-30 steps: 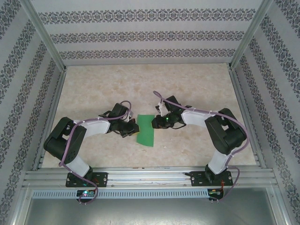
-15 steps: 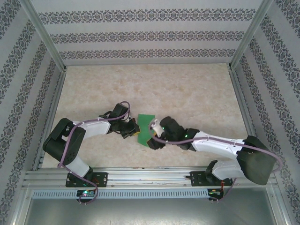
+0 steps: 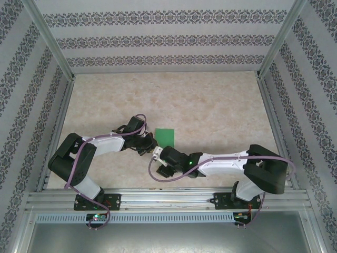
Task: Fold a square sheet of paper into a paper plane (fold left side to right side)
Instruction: Third fold the triangle at the center of the table.
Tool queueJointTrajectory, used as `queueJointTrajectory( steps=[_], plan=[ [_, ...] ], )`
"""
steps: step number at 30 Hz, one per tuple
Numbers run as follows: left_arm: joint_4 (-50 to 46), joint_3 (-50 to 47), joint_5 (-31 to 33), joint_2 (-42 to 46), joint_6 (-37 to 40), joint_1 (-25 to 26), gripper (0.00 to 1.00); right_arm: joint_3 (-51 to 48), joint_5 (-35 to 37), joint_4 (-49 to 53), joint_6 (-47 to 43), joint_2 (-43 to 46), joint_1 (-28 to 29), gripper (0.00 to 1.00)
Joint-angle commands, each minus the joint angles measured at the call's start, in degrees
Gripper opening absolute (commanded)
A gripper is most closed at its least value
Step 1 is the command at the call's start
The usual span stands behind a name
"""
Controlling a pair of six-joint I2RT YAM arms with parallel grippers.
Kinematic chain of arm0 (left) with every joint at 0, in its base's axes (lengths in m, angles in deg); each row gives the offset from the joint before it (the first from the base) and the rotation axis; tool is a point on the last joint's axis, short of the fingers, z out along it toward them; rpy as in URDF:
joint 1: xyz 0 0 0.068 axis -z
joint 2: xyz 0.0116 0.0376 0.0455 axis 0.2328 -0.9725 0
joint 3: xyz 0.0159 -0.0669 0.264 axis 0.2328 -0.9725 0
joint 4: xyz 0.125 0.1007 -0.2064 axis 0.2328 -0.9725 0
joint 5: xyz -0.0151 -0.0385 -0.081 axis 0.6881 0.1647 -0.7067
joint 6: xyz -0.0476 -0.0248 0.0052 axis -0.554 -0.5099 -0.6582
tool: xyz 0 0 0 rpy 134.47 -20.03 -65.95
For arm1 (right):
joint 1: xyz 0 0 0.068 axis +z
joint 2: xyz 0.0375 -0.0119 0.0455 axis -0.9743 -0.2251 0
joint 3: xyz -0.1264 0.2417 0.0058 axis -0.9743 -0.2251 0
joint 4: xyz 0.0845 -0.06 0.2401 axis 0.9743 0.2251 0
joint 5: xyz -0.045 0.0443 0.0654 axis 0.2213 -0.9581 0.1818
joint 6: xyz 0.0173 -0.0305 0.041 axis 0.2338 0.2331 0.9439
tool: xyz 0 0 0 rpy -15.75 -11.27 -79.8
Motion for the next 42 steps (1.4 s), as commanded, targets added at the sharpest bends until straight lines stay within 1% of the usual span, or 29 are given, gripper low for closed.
queueJointTrajectory(
  steps=[1,4,9,13,15,18,20,21,24,26,30,32,34,38,42],
  plan=[
    [1.25,-0.72,1.02,0.96,-1.29,0.93,0.0,3.28,4.36,-0.61,-0.86,-2.56,0.65,0.61],
    [1.37,-0.8,1.12,0.95,-1.36,0.98,0.0,4.01,6.66,-1.24,-0.64,-3.66,0.61,0.58],
    [1.52,-0.74,1.02,0.72,-1.49,0.96,0.0,4.34,7.48,-1.96,-0.11,-4.01,0.37,0.49],
    [1.49,-0.78,1.17,0.62,-1.32,0.93,0.0,4.09,6.07,-1.7,0.76,-3.85,-0.33,0.35],
    [1.15,-0.72,1.25,0.65,-1.15,0.96,0.03,3.82,5.1,-1.32,1.36,-3.62,-0.73,0.26],
    [0.47,-0.69,1.98,1.04,-0.57,0.89,0.1,3.09,3.13,-0.95,2.41,-2.93,-1.52,0.13],
    [-0.02,-0.59,2.41,1.4,-0.23,0.75,0.18,2.39,1.12,-0.78,3.34,-2.32,-2.23,0.04],
    [-0.38,-0.43,2.28,1.62,0.03,0.45,0.2,2.04,0.14,-0.7,3.81,-2.03,-2.71,0.01],
    [-2.05,-0.36,1.7,3.13,1.34,-1.24,0.26,0.86,-3.58,-0.91,5.52,-1.13,-4.19,0.0],
    [-4.3,-0.28,0.99,5.19,2.84,-3.36,0.33,0.01,-6.42,-1.3,6.75,-0.69,-5.36,0.0],
    [-11.44,1.35,0.45,9.96,7.89,-7.39,0.38,-1.26,-11.11,-2.48,9.08,-0.42,-7.29,0.0],
    [-13.86,2.8,-0.18,10.94,10.38,-8.67,0.38,-1.85,-13.54,-3.5,10.38,-0.41,-8.09,0.0],
    [-14.04,4.34,-1.8,10.31,12.38,-8.9,0.35,-2.57,-16.2,-4.81,11.75,-0.5,-8.89,0.0],
    [-10.38,7.21,-6.99,4.96,13.96,-8.28,0.27,-3.57,-20.07,-6.38,13.96,-0.67,-10.17,0.0],
    [-9.53,11.6,-8.92,-2.01,16.44,-5.97,0.22,-3.84,-22.96,-6.97,15.4,-1.07,-11.36,0.0]
  ],
)
